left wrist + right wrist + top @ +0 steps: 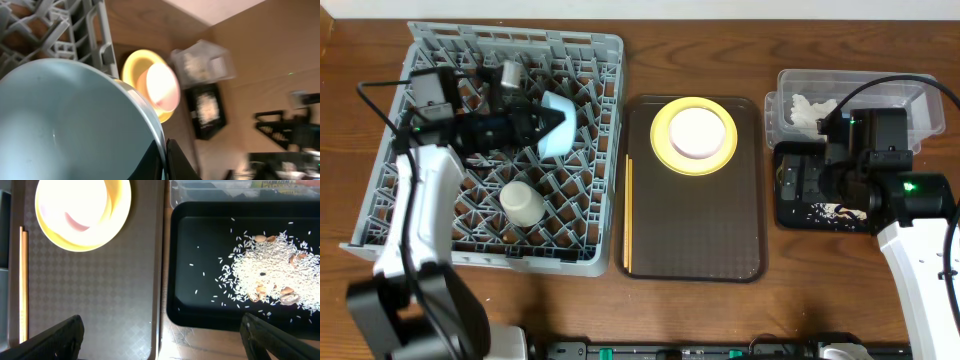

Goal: Sort waste into correct bins and load items into the dishwasher
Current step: 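Carry blue bowl with left gripper and set it in the rack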

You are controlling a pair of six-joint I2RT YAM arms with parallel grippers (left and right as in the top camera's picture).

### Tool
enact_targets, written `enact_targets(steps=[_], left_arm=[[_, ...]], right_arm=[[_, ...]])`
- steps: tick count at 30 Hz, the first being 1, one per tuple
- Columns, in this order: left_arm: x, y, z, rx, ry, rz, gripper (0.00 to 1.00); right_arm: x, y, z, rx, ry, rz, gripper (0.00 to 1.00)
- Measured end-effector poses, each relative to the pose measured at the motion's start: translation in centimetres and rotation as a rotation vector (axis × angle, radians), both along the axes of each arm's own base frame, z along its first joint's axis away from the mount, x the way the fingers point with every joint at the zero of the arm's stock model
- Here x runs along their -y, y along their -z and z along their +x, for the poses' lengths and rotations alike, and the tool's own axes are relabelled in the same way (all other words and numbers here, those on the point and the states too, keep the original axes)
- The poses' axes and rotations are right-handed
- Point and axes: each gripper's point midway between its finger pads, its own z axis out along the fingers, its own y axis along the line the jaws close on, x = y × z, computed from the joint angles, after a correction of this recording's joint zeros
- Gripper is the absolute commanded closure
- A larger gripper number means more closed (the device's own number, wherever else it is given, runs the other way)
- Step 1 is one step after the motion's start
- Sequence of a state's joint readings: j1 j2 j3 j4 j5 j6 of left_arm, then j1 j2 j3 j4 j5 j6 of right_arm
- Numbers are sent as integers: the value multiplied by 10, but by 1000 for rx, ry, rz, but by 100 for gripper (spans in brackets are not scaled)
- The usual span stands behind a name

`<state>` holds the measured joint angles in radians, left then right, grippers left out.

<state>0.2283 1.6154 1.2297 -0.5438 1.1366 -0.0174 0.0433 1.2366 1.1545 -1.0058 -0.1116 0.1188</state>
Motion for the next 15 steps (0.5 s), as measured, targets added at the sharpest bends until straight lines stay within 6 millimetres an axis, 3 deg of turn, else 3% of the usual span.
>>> enact_targets(steps=[8, 15], left_arm=[[-36, 24, 11, -71, -27, -206, 94], [-57, 28, 13, -80, -68, -251, 91]], right_arm=[[0, 0, 0, 0, 0, 0, 3], [0, 1, -1, -5, 0, 0, 3]])
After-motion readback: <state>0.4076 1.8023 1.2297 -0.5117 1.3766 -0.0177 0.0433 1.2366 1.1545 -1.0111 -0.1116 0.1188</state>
